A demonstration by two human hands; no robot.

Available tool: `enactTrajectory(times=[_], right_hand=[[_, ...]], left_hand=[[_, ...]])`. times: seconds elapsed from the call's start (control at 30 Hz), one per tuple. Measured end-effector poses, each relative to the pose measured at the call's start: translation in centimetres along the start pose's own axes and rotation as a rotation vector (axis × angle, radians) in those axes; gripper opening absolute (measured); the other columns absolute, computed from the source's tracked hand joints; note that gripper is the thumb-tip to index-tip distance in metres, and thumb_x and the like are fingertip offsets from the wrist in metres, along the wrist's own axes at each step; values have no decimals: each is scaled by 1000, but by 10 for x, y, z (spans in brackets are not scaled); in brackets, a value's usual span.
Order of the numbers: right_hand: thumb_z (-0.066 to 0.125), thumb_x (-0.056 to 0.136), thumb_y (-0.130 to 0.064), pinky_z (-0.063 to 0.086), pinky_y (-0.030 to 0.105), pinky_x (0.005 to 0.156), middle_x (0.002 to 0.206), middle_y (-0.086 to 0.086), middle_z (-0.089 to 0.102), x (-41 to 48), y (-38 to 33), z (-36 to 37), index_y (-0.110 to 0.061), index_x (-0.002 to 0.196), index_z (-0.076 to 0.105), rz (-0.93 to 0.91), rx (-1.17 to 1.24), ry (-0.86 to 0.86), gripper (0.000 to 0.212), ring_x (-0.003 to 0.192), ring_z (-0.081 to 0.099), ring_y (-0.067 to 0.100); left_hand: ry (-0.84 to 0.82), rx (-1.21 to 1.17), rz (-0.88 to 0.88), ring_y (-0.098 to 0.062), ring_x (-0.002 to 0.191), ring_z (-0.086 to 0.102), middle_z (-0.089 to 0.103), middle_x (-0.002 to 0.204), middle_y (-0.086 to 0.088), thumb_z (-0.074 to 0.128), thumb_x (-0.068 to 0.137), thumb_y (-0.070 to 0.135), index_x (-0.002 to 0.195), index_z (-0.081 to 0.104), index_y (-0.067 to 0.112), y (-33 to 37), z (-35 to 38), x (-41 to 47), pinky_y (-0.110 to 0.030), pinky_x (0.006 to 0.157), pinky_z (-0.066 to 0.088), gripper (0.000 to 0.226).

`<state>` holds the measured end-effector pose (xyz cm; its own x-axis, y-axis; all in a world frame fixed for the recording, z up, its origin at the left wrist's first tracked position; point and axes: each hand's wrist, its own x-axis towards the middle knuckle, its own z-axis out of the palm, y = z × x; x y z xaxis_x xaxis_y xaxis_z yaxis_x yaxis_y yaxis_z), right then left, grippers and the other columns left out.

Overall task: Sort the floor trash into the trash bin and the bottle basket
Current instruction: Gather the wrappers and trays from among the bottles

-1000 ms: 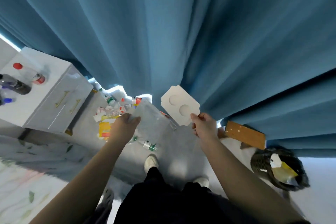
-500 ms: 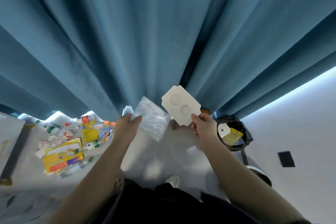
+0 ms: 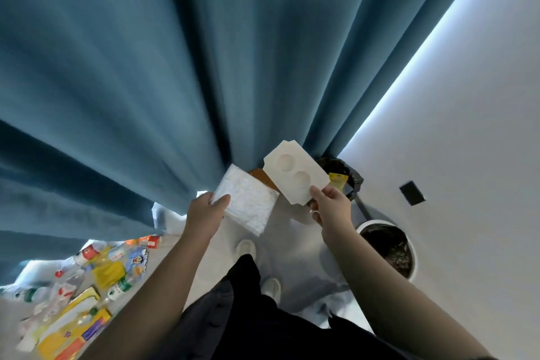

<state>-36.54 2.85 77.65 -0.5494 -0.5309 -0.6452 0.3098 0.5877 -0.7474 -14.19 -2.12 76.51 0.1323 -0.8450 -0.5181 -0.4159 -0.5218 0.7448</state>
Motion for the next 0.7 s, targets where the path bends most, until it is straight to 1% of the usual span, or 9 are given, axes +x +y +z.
enactTrajectory(times=[0.1,0.17,0.23,0.3,0.4,0.5,0.53,0.6,0.7], right_hand=[[62,91,-18,38,26,52,63,5,55,21,-13,-10,-15,72,52,30,58,72,22,58,47,16],[63,90,-17,38,25,51,65,6,55,34,-24,-16,-14,74,54,52,107,145,19,61,49,17],[63,89,-16,38,25,50,67,7,54,47,-33,-25,-11,78,56,67,140,210,14,60,48,16],[63,89,-15,36,26,51,67,8,52,61,-38,-34,-10,78,55,80,176,249,14,59,46,16],[61,90,-13,34,27,51,65,8,48,87,-40,-49,-9,79,52,119,233,298,15,57,44,15],[60,91,-12,34,25,49,67,7,48,113,-34,-62,-10,83,52,175,271,338,12,56,45,14],[60,91,-12,34,25,49,68,7,49,123,-29,-66,-11,83,51,199,290,348,12,56,46,13],[60,92,-13,36,25,49,70,7,50,146,-21,-78,-10,86,53,246,312,364,9,56,47,13],[60,92,-15,38,23,47,73,8,53,188,-11,-99,-7,96,57,299,279,363,9,55,48,12]], left_hand=[[-81,27,22,-17,56,49,53,61,-3,62,87,25,71,54,5,25,23,27,-27,52,35,27],[-164,53,52,-19,64,53,57,67,-2,61,88,24,74,57,10,45,39,48,-26,55,38,19],[-231,91,85,-23,73,56,60,76,-6,61,88,23,82,60,8,67,56,69,-27,62,42,16],[-274,147,112,-25,78,58,63,82,-9,62,88,23,86,62,8,86,76,87,-32,68,46,16],[-333,252,120,-29,86,63,67,88,-8,62,87,29,88,63,11,109,110,105,-37,78,50,18],[-372,359,89,-31,86,64,68,84,-6,57,74,47,80,61,16,121,145,113,-43,85,50,32],[-387,391,71,-31,85,65,69,83,-7,55,72,48,77,60,16,123,157,115,-44,86,52,33],[-408,439,32,-32,82,66,69,86,-14,57,80,41,75,58,13,124,186,123,-44,82,54,28],[-423,464,-32,-38,84,65,64,92,-26,54,90,23,84,60,3,123,235,139,-51,80,55,22]])
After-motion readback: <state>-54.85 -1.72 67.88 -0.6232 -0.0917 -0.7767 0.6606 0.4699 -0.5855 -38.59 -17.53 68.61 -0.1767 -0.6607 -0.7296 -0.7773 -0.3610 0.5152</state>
